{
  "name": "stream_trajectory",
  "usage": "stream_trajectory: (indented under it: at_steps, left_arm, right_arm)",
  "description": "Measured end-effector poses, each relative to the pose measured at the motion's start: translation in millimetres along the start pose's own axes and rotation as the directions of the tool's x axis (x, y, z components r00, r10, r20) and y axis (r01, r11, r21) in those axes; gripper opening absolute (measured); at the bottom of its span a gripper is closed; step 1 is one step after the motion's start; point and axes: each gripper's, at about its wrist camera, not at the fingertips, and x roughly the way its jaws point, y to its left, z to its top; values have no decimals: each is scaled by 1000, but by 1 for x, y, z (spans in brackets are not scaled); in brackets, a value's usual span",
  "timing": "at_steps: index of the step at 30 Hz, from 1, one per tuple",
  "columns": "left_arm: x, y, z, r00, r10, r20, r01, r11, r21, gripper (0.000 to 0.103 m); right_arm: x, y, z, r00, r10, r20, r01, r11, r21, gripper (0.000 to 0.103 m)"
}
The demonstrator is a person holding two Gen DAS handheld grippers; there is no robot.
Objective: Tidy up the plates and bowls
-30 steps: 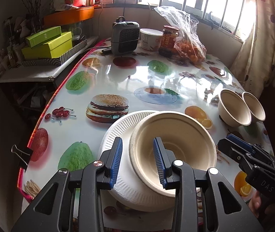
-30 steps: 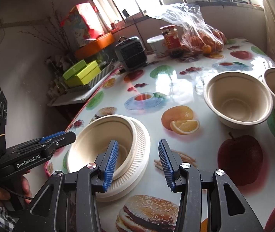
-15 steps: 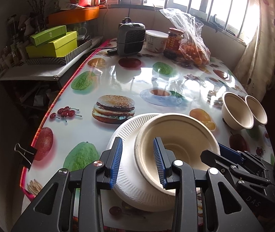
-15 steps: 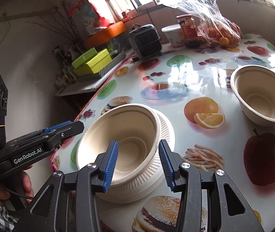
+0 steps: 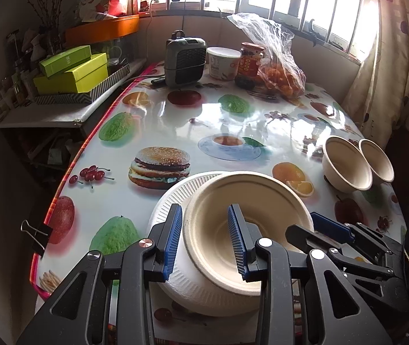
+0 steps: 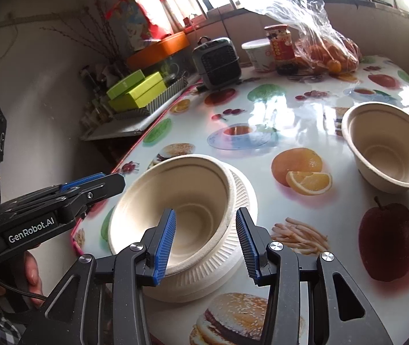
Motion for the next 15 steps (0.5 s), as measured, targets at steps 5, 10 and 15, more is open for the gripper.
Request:
stream_trajectory:
  at_steps: [5, 10, 15]
  left_arm:
    - [3, -18, 5, 999, -41, -6, 41, 999, 28, 34]
    - [7, -42, 13, 990, -139, -19, 140, 989, 52, 34]
    - [15, -75, 25, 978, -206, -44, 209, 974, 88, 34]
  right_arm:
    - [-16, -15, 1, 999, -37, 32, 36, 999, 28, 46]
    - [-38, -29, 3, 992, -101, 72, 98, 994, 42, 46]
    - [-65, -54, 8, 975, -189, 117, 180, 980, 87, 46]
